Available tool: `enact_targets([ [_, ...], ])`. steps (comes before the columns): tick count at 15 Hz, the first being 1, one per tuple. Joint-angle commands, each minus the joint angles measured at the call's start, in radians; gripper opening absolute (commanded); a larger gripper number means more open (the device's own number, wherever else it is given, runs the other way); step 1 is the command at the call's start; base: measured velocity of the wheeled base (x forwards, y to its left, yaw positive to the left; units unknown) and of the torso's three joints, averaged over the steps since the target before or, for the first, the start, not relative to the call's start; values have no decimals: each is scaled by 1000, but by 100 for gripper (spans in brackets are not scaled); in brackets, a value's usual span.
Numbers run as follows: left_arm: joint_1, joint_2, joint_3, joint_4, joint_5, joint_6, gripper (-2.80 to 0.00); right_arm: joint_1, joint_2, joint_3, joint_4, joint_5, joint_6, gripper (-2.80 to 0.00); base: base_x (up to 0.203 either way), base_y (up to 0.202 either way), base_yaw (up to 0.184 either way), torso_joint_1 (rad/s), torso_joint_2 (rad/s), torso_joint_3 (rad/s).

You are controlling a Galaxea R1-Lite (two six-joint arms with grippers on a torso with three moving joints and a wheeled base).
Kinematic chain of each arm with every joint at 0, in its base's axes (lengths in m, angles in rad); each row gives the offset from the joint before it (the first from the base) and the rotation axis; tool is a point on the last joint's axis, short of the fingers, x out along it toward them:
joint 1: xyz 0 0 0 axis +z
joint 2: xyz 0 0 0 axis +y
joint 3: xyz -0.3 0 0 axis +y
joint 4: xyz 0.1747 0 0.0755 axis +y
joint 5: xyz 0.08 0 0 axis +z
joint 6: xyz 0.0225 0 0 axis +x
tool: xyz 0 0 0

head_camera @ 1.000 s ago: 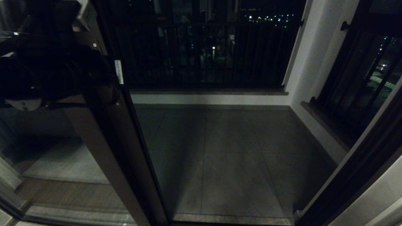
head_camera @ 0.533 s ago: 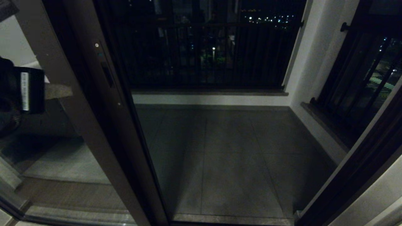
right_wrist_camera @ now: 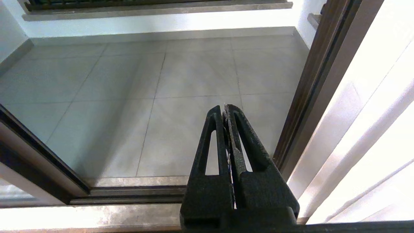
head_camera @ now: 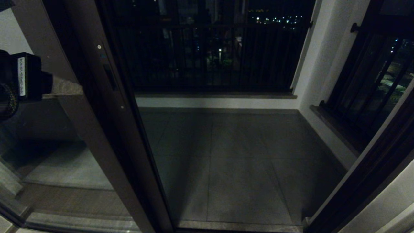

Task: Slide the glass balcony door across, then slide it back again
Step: Close the slid door

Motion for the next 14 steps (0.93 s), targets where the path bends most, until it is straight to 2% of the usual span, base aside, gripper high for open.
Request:
enact_targets([
  [1, 73, 53, -1, -38, -136, 24, 0, 0, 0, 0, 0, 0, 0, -280, 0, 0, 0, 0, 0, 0],
  [2, 107, 64, -1, -58, -232, 52, 0, 0, 0, 0, 1, 0, 0, -280, 0, 0, 0, 0, 0, 0],
  [3, 142, 88, -2, -85, -299, 78, 0, 0, 0, 0, 1, 0, 0, -280, 0, 0, 0, 0, 0, 0],
  [4, 159, 121, -3, -127, -322, 94, 0, 0, 0, 0, 1, 0, 0, -280, 0, 0, 0, 0, 0, 0],
  [6, 184, 176, -2, -199, -338, 122, 0, 0, 0, 0, 1, 0, 0, -280, 0, 0, 0, 0, 0, 0],
  [9, 202, 242, -3, -229, -341, 176, 0, 0, 0, 0, 1, 0, 0, -280, 0, 0, 0, 0, 0, 0],
  [12, 220, 296, -2, -323, -343, 178, 0, 0, 0, 0, 0, 0, 0, -280, 0, 0, 0, 0, 0, 0],
  [14, 222, 309, -5, -331, -345, 179, 0, 0, 0, 0, 1, 0, 0, -280, 0, 0, 0, 0, 0, 0],
])
